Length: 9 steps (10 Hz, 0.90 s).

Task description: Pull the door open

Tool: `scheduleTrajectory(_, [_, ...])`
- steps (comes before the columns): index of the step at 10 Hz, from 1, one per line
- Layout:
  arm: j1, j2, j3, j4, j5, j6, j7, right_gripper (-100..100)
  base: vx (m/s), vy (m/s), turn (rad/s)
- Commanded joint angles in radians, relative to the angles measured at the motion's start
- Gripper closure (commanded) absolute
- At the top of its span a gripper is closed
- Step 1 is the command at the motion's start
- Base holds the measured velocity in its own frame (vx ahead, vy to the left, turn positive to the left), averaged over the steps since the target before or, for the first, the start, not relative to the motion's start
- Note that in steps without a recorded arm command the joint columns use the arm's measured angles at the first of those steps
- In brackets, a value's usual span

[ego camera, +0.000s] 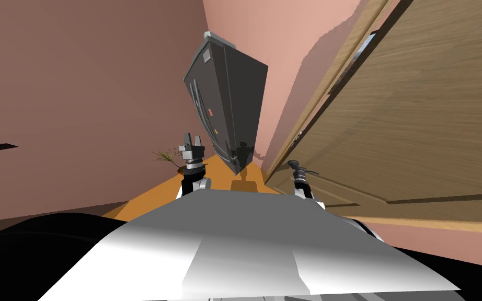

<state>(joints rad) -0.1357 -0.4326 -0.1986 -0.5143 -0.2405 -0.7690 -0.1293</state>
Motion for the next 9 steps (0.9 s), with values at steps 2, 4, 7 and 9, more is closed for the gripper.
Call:
scheduleTrajectory(2, [0.001, -0.002, 0.032, -0.014, 0.022, -0.007, -0.021, 100, -0.249, -0.027, 0.06])
scheduleTrajectory(4, [0.003, 0.001, 0.035, -0.019, 0.023, -0.006, -0.023, 100, -0.171, 0.001, 0.026])
scheduleTrajectory(7, [0.011, -0.001, 0.072, -0.035, 0.044, -0.011, -0.049, 100, -0.182, -0.05, 0.06])
scheduleTrajectory(9, [0.014, -0.007, 0.099, -0.046, 0.059, -0.018, -0.069, 100, -0.235, -0.023, 0.061])
